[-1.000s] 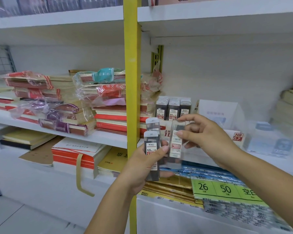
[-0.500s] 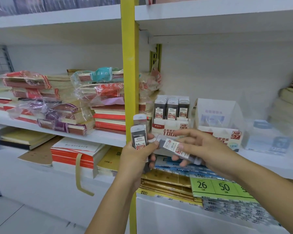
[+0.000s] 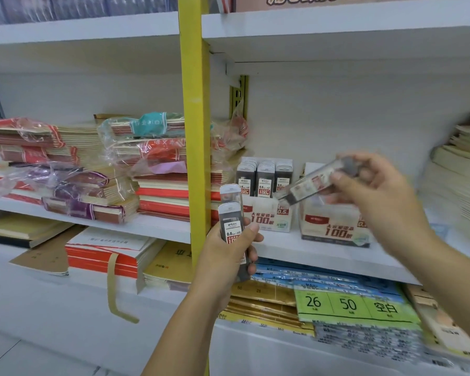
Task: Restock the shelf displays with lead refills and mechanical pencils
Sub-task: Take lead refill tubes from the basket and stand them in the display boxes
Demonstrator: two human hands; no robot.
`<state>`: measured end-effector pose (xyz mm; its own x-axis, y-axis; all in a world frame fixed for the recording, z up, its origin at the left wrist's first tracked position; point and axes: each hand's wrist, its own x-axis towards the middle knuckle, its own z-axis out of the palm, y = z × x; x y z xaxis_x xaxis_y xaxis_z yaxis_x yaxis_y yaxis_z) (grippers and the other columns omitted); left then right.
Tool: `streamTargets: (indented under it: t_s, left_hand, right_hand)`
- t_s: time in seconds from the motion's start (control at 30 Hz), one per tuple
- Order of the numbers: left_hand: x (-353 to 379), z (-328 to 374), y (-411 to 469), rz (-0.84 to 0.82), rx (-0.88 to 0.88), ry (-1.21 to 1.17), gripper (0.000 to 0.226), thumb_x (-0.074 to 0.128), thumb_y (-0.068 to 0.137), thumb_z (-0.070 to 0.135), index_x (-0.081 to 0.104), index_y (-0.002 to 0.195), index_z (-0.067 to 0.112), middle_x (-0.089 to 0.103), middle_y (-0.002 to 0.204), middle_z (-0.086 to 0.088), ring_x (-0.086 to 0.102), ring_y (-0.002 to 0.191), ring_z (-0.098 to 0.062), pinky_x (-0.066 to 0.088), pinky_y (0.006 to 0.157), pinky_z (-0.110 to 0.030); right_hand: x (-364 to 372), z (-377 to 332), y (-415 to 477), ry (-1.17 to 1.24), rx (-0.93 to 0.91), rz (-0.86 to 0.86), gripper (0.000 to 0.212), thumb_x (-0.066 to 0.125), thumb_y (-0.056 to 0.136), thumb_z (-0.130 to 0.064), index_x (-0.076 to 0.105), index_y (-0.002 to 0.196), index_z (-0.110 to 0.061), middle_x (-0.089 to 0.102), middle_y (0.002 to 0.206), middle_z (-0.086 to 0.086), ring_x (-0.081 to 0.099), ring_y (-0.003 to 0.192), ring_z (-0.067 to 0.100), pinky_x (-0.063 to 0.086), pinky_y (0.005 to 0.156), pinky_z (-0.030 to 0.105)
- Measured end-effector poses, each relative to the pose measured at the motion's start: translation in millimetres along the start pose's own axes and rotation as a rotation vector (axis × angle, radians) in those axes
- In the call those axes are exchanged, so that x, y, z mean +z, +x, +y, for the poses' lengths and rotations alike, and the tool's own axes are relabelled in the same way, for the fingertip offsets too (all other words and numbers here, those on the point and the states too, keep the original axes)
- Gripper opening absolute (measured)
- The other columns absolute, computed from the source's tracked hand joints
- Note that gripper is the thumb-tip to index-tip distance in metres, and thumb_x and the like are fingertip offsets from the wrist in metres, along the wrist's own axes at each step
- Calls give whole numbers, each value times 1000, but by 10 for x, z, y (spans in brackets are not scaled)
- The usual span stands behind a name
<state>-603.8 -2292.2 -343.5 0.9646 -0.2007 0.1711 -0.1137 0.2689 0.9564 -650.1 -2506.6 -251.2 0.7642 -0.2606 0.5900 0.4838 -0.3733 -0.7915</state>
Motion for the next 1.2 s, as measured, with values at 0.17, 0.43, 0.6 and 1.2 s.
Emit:
streamTargets:
  t_s: [0.17,0.43,0.6,1.2]
  left_hand:
    - [92,-44,92,-6,-38,-15,22,64,93,50,66,86,30,63,66,0,55,50,-16,49,51,-29]
    - [179,-87,179,-27,-61,-67,4,64,82,35,67,79,36,62,67,-2,52,52,-17,42,48,-29]
    - [186,-62,138,-65,-43,-20,10,59,97,32,66,91,35,69,74,-3,57,58,-20,46,52,-31]
    - [164,-67,80,-176,-16,-49,36,63,81,47,64,112,28,77,105,2,76,95,-22,62,65,-37]
  right_hand:
    - [-301,-52,613,-348,-228,45,35,67,88,-16,59,91,-50,68,87,-13,70,67,4,53,62,13]
    - [-273,225,989,-725,-194,-195,30,68,88,-15,55,110,-32,65,96,-2,63,88,18,49,81,32]
    - [-200,249,1017,-624,-165,-230,29,69,87,-14,50,97,-33,68,90,-2,66,79,15,56,76,38]
    - [-15,416,908,-1138,-374,-132,31,60,93,-36,68,121,-24,41,92,-5,42,97,18,32,69,29]
